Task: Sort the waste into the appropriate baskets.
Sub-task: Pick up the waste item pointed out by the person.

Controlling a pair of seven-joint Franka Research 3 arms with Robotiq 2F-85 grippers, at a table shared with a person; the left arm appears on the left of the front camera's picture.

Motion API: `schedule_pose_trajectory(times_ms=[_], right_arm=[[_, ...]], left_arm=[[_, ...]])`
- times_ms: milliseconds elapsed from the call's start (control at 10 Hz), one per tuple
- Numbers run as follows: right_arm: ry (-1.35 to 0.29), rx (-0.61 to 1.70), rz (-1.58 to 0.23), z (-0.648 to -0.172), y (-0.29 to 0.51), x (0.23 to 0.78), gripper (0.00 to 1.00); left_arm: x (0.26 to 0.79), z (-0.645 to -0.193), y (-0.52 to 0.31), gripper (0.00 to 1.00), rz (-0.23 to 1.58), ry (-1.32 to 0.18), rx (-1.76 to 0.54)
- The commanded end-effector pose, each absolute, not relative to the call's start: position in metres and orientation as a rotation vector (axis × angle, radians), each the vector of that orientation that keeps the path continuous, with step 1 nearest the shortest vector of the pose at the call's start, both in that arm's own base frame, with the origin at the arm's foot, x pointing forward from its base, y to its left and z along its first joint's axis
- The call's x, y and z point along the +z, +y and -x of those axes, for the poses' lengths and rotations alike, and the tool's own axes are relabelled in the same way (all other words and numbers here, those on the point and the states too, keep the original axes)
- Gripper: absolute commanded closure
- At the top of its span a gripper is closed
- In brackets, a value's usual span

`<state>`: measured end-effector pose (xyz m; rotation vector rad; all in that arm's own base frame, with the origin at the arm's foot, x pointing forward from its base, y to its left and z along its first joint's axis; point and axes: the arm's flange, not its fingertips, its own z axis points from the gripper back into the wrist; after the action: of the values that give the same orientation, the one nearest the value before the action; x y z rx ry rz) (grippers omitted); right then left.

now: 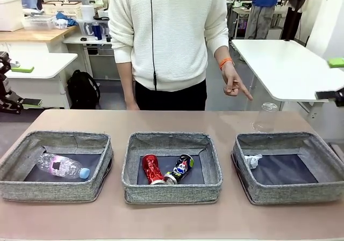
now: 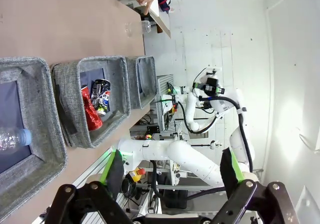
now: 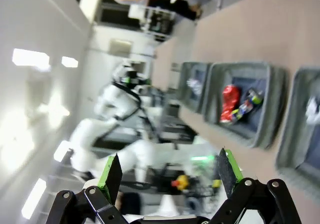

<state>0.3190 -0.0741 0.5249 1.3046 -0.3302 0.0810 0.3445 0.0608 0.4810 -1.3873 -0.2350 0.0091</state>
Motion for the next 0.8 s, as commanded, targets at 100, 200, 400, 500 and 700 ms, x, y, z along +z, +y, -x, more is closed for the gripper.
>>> schedule_pose_trajectory(times_ms=[100,200,400,500,700], right_arm=[[-1.038,0.564,-0.454,-0.376,-0.050,0.532,0.00],[-1.079,0.582,-0.376,-0.384,-0.040,0.528,0.00],[-1.176,0.500,-0.168,-0.379,-0.034,0.528,0.00],[-0.644,0.527,-0.820,-0.388,-0.034,0.546,0.00],[-0.762,0.569,-0.678,-0.389,-0.039,0.542,0.00]], left_arm=[[0.482,-0.344,0.062,0.00,1.385,-0.243,-0.017],[0.482,-0.344,0.062,0.00,1.385,-0.243,-0.017],[0.482,-0.344,0.062,0.00,1.385,-0.243,-0.017],[0.482,-0.344,0.062,0.00,1.385,-0.243,-0.017],[0.482,-0.344,0.062,0.00,1.385,-0.243,-0.017]])
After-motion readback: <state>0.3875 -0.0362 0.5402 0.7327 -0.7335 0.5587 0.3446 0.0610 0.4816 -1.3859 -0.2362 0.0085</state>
